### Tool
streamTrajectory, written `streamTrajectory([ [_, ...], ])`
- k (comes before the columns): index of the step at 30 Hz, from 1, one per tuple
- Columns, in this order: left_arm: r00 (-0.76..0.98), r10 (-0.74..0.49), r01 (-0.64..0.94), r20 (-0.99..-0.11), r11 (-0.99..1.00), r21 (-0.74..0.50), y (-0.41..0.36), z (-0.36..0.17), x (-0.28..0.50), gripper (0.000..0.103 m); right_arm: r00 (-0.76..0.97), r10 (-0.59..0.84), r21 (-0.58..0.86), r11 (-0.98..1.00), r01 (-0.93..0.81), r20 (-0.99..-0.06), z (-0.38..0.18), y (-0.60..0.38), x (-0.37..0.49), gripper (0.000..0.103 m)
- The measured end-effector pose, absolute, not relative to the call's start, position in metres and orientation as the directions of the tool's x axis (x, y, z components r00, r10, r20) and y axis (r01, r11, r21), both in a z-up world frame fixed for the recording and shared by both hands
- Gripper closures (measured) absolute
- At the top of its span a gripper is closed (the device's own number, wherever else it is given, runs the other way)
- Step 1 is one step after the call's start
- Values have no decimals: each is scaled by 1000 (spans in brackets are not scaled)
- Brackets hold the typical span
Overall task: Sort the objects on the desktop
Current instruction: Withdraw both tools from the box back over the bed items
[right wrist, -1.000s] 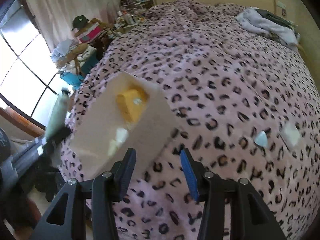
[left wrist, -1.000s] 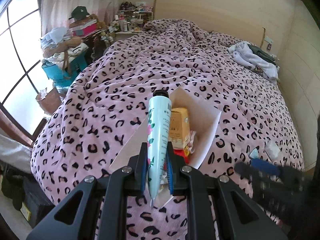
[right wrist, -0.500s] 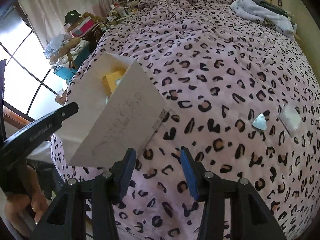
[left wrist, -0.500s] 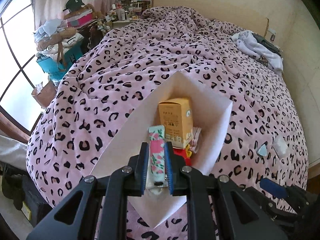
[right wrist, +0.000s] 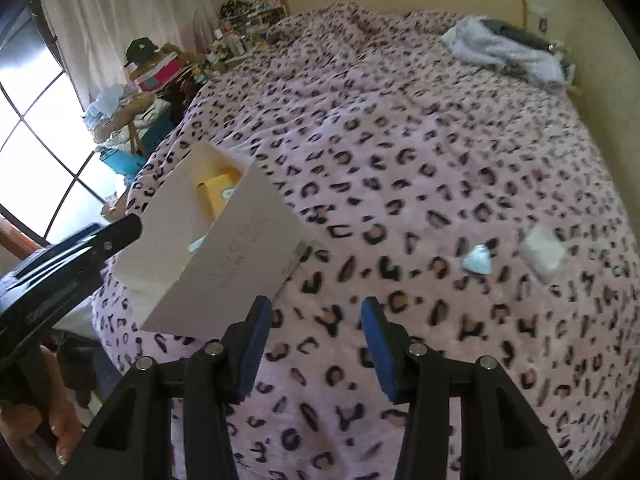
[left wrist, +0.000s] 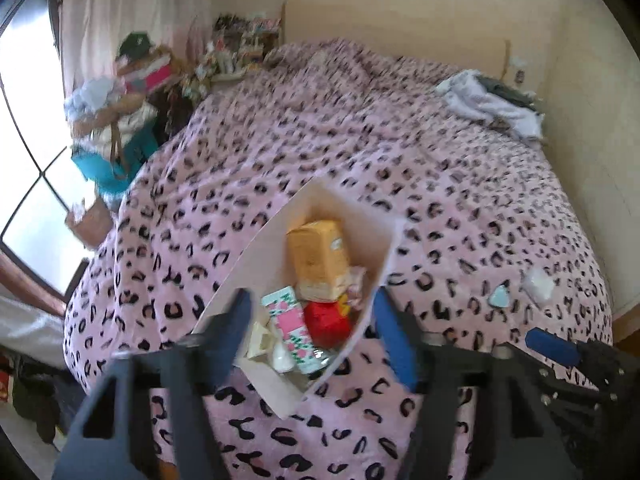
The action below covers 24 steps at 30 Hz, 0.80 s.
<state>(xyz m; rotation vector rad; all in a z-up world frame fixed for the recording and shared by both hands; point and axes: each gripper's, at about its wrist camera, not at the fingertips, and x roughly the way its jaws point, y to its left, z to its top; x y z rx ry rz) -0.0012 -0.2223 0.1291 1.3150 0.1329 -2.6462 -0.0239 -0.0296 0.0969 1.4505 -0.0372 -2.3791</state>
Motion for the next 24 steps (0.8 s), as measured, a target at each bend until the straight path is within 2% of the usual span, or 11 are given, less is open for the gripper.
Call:
streamTrajectory([
  [3, -621, -100, 160, -778, -987, -2, -201, 140, 11, 32, -446, -267, 175, -956, 237, -854, 101, 1, -11, 55],
  [7, -634, -45, 92, -772, -996, -18, -168, 130, 24, 16, -471, -199, 153, -979, 134, -859, 91, 58, 9, 54],
  [9, -624, -28, 72, -781, -997, -22, -152, 120, 27, 15, -475, -167, 145, -986, 83, -864, 79, 84, 18, 52],
  [18, -421, 72, -25, -904, -997, -68, -65, -6, 3, 15, -408, -108, 160, -983, -96, -906, 4, 169, 38, 50],
  [24, -387, 97, -53, -917, -995, -83, -17, -46, -24, 15, -366, -107, 180, -969, -170, -924, -31, 206, 41, 50],
])
